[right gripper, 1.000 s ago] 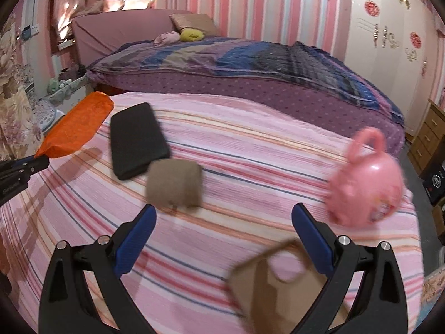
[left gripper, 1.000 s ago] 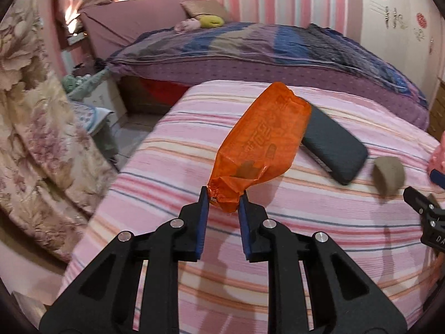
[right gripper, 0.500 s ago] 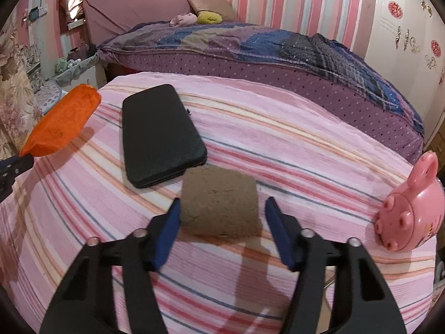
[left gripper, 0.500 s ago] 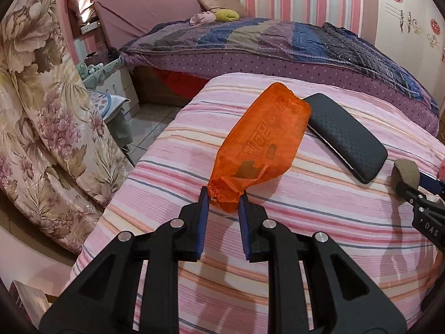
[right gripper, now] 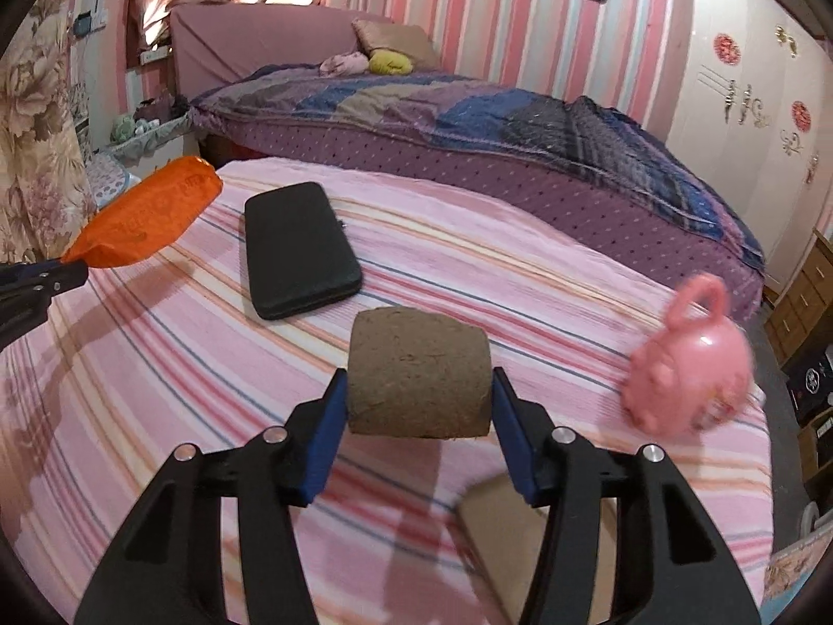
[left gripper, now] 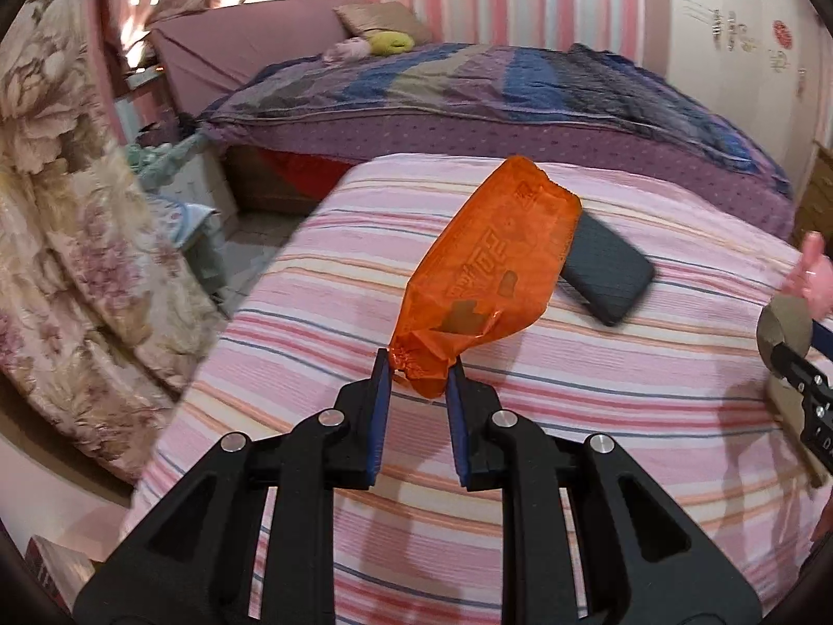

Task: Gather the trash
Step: 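Carry the mesh bag and cardboard tube over the blue basket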

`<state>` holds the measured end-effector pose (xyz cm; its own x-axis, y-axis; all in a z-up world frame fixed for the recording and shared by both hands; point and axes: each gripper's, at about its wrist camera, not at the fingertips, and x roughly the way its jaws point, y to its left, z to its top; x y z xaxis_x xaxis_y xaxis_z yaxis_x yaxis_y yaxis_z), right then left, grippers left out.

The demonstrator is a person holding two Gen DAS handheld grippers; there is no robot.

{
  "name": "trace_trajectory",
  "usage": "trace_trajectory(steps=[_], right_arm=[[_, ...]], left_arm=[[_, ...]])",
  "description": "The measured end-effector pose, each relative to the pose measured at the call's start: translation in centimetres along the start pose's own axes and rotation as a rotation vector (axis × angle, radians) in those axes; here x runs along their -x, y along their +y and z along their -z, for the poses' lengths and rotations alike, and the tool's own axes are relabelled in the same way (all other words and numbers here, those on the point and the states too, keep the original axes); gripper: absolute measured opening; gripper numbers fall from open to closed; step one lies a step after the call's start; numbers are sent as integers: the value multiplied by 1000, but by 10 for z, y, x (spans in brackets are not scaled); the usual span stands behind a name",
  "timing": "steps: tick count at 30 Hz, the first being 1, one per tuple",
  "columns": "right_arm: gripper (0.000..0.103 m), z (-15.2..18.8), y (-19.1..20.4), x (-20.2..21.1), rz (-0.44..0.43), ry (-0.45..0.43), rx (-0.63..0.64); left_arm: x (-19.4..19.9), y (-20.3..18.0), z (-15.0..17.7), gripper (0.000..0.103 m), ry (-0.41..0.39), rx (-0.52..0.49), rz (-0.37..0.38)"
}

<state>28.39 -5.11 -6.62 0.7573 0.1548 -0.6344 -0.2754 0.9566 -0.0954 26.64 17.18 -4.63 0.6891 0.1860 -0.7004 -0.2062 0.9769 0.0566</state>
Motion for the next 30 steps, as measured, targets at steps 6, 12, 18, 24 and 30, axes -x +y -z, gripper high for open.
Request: trace_trajectory(steps=[6,12,18,24,30], right_arm=[[53,31,-28,46,46,-21,-48],[53,63,-65,94,101,-27,-92],[53,85,-96,119,128,-24,-103],[53,113,-141,154,149,-41,-128],[53,134,-180,171,168,-57,-200]], left_arm=[[21,-52,14,19,-29,-112,46],[46,-99,37,19,-46,-162,108],[72,-126,65,19,-71,-170,119],[93,-158,93,19,-93,-216,114],[112,-189,112,19,-111,-205,148]])
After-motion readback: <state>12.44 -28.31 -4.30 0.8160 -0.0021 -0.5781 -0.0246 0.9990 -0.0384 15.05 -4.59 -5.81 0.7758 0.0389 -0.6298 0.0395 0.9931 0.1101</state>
